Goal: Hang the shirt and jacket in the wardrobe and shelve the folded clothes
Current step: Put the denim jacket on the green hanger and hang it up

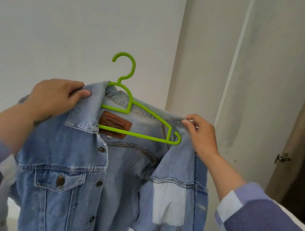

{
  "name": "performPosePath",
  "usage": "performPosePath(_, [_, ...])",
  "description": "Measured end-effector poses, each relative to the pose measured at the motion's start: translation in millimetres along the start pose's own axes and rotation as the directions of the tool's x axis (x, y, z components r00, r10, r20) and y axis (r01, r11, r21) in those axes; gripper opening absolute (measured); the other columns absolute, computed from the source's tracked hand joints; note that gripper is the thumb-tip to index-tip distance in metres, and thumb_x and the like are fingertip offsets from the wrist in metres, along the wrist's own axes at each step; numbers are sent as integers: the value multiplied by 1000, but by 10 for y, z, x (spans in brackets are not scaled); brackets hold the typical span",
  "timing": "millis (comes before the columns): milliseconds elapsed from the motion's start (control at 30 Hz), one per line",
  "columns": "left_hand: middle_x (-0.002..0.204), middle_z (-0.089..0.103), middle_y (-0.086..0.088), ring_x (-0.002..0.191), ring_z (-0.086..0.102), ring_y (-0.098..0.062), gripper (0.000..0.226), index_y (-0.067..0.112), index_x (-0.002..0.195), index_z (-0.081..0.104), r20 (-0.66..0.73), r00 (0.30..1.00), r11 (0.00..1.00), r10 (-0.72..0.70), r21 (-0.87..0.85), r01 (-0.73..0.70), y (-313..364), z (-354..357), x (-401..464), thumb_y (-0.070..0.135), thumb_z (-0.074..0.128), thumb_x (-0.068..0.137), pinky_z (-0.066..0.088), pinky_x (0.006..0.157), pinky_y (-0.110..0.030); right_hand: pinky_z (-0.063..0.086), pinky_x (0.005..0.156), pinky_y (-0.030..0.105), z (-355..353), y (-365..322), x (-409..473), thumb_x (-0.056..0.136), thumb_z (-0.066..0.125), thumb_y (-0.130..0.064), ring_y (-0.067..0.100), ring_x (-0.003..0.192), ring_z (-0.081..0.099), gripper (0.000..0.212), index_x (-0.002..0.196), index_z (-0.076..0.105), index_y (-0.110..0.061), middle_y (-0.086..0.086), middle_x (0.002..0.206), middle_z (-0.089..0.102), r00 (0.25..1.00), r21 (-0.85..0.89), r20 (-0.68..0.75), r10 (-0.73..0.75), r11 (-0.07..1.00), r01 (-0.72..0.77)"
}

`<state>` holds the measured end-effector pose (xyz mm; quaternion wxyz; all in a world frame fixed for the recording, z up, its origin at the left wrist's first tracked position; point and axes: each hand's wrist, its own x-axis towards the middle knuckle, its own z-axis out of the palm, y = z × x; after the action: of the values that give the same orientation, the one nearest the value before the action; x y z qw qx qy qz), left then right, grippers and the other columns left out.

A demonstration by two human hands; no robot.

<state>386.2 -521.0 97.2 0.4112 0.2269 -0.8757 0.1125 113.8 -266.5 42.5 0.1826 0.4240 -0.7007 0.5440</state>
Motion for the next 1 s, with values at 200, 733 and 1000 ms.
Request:
performPosePath(200, [75, 68, -11, 69, 65, -36, 34, 14, 74, 59, -72, 992, 960, 101, 267, -79, 498, -292, -76, 40, 49, 94, 31, 53, -30, 50, 70, 35, -353, -226, -15, 90, 61, -24, 17, 71, 57, 8, 92, 69, -22, -5, 73, 62, 998, -153, -6, -57, 987, 56])
performPosePath(733, [91, 67, -15, 85, 61, -38, 31, 14, 87, 60, -237, 956, 984, -172, -3, 176, 2203, -425, 347, 35, 40, 98, 28, 58, -33, 31, 59, 25, -1068, -785, -329, 93, 55, -18, 12, 64, 48, 15, 83, 65, -14, -8, 63, 55, 966, -162, -228, -119, 983, 83])
performPosePath(1000, [79, 67, -12, 73, 60, -38, 34, 18, 71, 49, -356, 930, 959, -96, -282, -9, 3106, -340, 456, 42, 43, 96, 28, 59, -33, 41, 58, 32, -1901, -543, -594, 95, 50, -33, 17, 74, 55, 19, 87, 63, -21, -7, 73, 61, 944, -438, -254, -211, 895, 82])
